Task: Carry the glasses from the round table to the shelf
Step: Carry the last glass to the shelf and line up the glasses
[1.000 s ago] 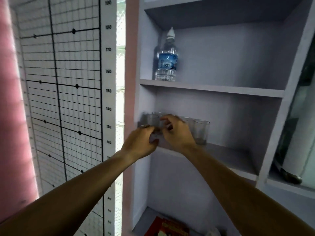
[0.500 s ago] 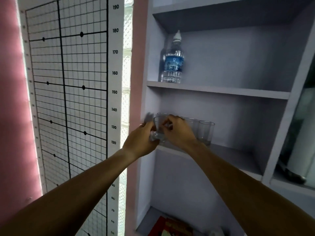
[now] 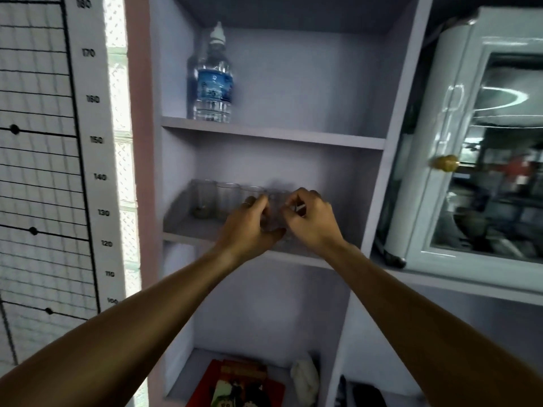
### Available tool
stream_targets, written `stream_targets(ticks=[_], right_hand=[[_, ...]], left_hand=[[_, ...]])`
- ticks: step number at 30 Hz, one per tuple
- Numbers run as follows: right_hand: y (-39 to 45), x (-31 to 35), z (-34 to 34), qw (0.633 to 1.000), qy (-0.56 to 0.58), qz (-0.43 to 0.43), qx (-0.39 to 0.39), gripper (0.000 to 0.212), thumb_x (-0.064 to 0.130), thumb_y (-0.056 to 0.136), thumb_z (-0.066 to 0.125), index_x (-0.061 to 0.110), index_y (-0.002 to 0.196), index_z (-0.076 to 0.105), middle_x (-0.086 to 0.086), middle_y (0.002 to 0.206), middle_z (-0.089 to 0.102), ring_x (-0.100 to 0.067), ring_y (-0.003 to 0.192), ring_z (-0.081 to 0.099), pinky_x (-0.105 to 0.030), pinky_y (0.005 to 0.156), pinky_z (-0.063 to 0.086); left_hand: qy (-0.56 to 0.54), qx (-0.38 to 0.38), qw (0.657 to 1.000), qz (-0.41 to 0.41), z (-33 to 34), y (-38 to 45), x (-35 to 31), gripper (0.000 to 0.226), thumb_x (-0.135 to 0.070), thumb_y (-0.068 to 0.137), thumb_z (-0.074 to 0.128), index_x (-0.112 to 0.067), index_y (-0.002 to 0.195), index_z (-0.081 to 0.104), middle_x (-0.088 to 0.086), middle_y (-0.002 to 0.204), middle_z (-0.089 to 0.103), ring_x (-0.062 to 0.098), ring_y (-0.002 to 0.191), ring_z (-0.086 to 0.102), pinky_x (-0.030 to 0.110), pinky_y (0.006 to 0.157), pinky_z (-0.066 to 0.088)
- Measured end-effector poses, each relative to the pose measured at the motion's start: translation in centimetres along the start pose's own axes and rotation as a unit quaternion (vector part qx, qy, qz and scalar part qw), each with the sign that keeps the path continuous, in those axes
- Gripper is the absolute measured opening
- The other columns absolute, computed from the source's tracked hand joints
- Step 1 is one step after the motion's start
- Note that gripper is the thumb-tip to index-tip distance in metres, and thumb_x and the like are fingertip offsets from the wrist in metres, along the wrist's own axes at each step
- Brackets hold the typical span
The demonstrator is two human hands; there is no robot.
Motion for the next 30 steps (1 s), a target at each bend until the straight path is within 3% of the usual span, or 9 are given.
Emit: stream_targets(ticks=[3, 6, 8, 12, 14, 18, 23, 27, 30], right_hand=[[-0.3, -1.7, -1.1, 1.000, -0.003, 0.018, -0.002, 0.004, 0.024, 0.088, 0.064, 0.025, 0.092, 0.063, -0.004, 0.100, 0.063, -0.020, 0.083, 0.066, -0.031, 0.068, 0.060], [-0.3, -2.7, -1.6, 1.000, 0.017, 0.022, -0.006, 0.008, 0.025, 0.091, 0.067, 0.031, 0.093, 0.061, 0.001, 0.100, 0.066, -0.011, 0.084, 0.067, -0.013, 0.062, 0.053], [-0.4, -3.3, -1.6, 0.999, 0.034, 0.031, -0.010, 0.013, 0.027, 0.092, 0.068, 0.033, 0.100, 0.059, 0.006, 0.100, 0.066, -0.004, 0.084, 0.065, -0.012, 0.065, 0.053], [-0.5, -4.4, -0.9, 0.996, 0.050, 0.064, -0.019, 0.038, 0.017, 0.089, 0.072, 0.032, 0.117, 0.051, 0.009, 0.104, 0.064, -0.006, 0.090, 0.064, -0.022, 0.075, 0.057], [-0.5, -4.8, -0.8, 0.995, 0.056, 0.082, -0.027, 0.048, 0.011, 0.088, 0.071, 0.031, 0.124, 0.048, 0.002, 0.111, 0.064, -0.014, 0.095, 0.064, -0.017, 0.070, 0.053], [0.0, -5.3, -0.3, 0.991, 0.061, 0.118, -0.034, 0.051, 0.007, 0.088, 0.069, 0.032, 0.127, 0.046, -0.004, 0.113, 0.065, -0.020, 0.097, 0.064, -0.031, 0.079, 0.058], [0.7, -5.2, 0.2, 0.990, 0.056, 0.122, -0.041, 0.048, 0.008, 0.089, 0.066, 0.034, 0.124, 0.047, -0.006, 0.122, 0.062, -0.021, 0.101, 0.063, -0.028, 0.077, 0.054], [0.8, -5.2, 0.3, 0.992, 0.029, 0.114, -0.048, 0.045, 0.018, 0.086, 0.070, 0.037, 0.121, 0.047, -0.007, 0.120, 0.061, -0.025, 0.103, 0.063, -0.039, 0.083, 0.058], [0.6, -5.0, 0.8, 0.994, -0.048, 0.089, -0.048, 0.060, 0.026, 0.083, 0.072, 0.038, 0.133, 0.041, -0.008, 0.136, 0.046, -0.031, 0.118, 0.054, -0.043, 0.095, 0.053]], left_hand=[[-0.006, 0.018, 1.000, -0.001, 1.6, 0.3, -0.8, 0.042, -0.050, 0.073, 0.076, -0.028, 0.083, 0.042, -0.007, 0.084, 0.055, 0.016, 0.067, 0.057, 0.031, 0.054, 0.046], [0.005, 0.017, 1.000, -0.002, 2.8, 0.8, -1.1, 0.039, -0.054, 0.074, 0.072, -0.028, 0.082, 0.044, -0.009, 0.078, 0.055, 0.010, 0.061, 0.053, 0.026, 0.047, 0.036], [0.005, 0.013, 1.000, -0.005, 3.3, 1.0, -1.0, 0.036, -0.054, 0.076, 0.069, -0.028, 0.083, 0.046, -0.009, 0.077, 0.057, 0.012, 0.062, 0.055, 0.027, 0.047, 0.037], [-0.005, 0.033, 0.999, -0.002, 4.1, 1.1, -0.4, 0.028, -0.039, 0.082, 0.070, -0.023, 0.097, 0.053, -0.001, 0.093, 0.068, 0.021, 0.080, 0.066, 0.038, 0.064, 0.054], [-0.003, 0.045, 0.999, 0.000, 4.2, 1.1, -0.4, 0.032, -0.041, 0.084, 0.067, -0.022, 0.106, 0.055, 0.002, 0.103, 0.070, 0.024, 0.088, 0.068, 0.039, 0.071, 0.056], [0.000, 0.048, 0.999, 0.006, 4.2, 1.1, -0.3, 0.038, -0.041, 0.082, 0.062, -0.021, 0.114, 0.059, 0.004, 0.114, 0.070, 0.028, 0.099, 0.067, 0.040, 0.078, 0.057], [0.016, 0.063, 0.998, 0.013, 3.9, 1.2, -0.3, 0.044, -0.038, 0.077, 0.062, -0.025, 0.119, 0.060, 0.004, 0.116, 0.068, 0.030, 0.102, 0.065, 0.041, 0.079, 0.056], [0.062, -0.008, 0.998, 0.009, 2.0, 1.5, 1.3, 0.037, -0.035, 0.075, 0.070, -0.030, 0.111, 0.063, -0.002, 0.105, 0.069, 0.028, 0.099, 0.065, 0.041, 0.080, 0.053], [0.108, -0.078, 0.991, -0.014, 0.2, 1.7, 3.6, 0.047, -0.040, 0.070, 0.067, -0.031, 0.115, 0.062, 0.003, 0.115, 0.061, 0.035, 0.109, 0.058, 0.048, 0.089, 0.048]])
Point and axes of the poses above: each hand's wrist, its own y-axis towards the middle knuckle, its own z-axis out of the palm, x = y × z, the point moved 1 cm from there along y, towards the middle knuckle
